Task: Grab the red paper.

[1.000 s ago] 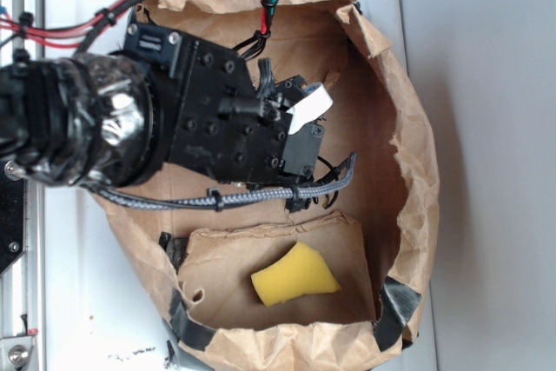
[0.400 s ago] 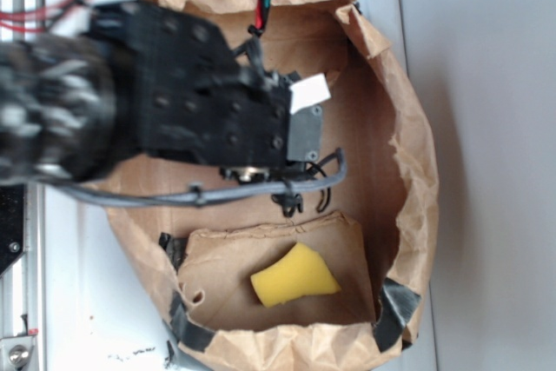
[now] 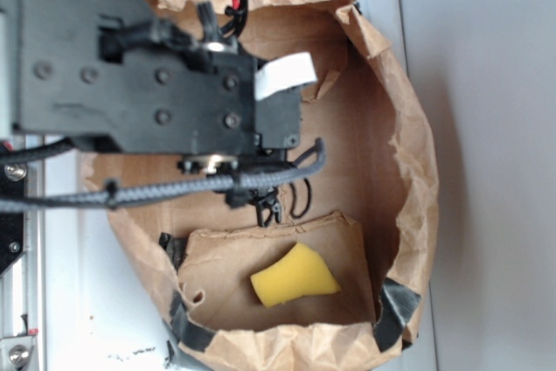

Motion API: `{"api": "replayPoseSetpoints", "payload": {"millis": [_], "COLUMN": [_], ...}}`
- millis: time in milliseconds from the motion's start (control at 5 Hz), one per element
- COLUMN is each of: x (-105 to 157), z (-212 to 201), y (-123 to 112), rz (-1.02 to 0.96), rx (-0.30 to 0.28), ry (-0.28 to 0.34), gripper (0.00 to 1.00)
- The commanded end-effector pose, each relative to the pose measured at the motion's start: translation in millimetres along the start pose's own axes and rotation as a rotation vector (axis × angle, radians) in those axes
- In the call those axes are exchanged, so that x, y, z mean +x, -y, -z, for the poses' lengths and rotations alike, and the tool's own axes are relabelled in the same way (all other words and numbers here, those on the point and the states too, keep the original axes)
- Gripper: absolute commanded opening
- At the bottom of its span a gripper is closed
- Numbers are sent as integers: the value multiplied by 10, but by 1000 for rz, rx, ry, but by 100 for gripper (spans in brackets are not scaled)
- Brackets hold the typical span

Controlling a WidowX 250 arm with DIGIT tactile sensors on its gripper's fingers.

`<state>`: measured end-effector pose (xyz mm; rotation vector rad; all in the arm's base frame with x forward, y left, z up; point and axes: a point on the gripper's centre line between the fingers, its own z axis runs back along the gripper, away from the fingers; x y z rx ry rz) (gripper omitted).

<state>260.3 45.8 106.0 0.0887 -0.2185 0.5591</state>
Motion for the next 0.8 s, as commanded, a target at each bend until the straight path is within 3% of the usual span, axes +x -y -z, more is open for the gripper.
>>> {"api": "replayPoseSetpoints", "payload": {"millis": [0, 600], "x": [109, 154], "z": [-502, -652], "y": [87, 195], "rz": [4, -22], "rx": [-77, -101], "ry": [45, 48], "gripper": [0, 0]}}
